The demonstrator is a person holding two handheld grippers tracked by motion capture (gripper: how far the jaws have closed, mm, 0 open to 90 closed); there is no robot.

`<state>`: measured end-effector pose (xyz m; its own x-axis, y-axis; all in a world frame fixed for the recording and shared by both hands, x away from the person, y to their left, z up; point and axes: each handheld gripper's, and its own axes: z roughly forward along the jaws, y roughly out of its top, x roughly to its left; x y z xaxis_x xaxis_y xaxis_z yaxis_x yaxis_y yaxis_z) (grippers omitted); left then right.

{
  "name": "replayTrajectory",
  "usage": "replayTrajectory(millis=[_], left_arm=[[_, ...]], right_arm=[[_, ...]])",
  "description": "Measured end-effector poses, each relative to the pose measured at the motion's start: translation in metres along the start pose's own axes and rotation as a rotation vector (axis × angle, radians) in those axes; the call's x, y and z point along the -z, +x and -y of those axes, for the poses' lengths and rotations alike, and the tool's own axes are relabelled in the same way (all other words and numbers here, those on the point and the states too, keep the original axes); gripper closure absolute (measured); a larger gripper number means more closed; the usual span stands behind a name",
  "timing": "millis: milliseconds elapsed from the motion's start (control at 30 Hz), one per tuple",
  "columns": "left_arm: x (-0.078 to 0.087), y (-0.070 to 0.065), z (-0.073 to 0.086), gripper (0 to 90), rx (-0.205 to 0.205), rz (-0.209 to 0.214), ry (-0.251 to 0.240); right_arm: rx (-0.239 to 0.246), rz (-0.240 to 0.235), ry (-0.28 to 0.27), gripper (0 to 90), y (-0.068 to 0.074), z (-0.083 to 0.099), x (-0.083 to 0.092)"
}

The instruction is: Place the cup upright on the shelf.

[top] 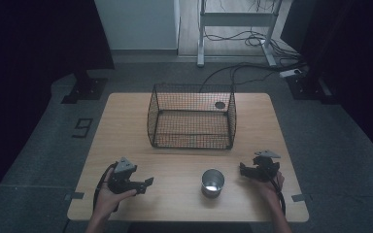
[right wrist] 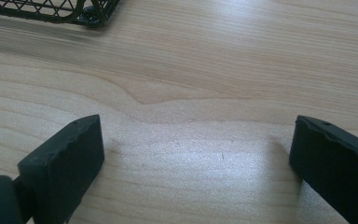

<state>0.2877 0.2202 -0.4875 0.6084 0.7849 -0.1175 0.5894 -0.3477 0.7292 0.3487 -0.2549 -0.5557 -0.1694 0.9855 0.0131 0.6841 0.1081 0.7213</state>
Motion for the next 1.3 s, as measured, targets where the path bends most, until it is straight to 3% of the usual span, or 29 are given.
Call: replayTrajectory(millis=[233, 400, 667, 1300], left_arm=[[0.002, 0.0, 0.0, 15.4, 0.002, -0.002, -0.005], [0.001, 0.0, 0.0, 15.3, -0.001, 0.0, -0.003], [0.001, -0.001, 0.0, 15.4, -0.001, -0.001, -0.003], [0.001, -0.001, -0.001, 15.3, -0.003, 0.0, -0.001]], right_arm=[[0.01, 0.012, -0.03, 10.9, 0.002, 0.001, 0.007], [0.003, -0.039, -0.1, 12.8, 0.004, -0.001, 0.027], [0.008, -0.118, -0.168, 13.1, 0.009, -0.003, 0.054], [0.045, -0.197, -0.258, 13.9, 0.022, -0.009, 0.09]])
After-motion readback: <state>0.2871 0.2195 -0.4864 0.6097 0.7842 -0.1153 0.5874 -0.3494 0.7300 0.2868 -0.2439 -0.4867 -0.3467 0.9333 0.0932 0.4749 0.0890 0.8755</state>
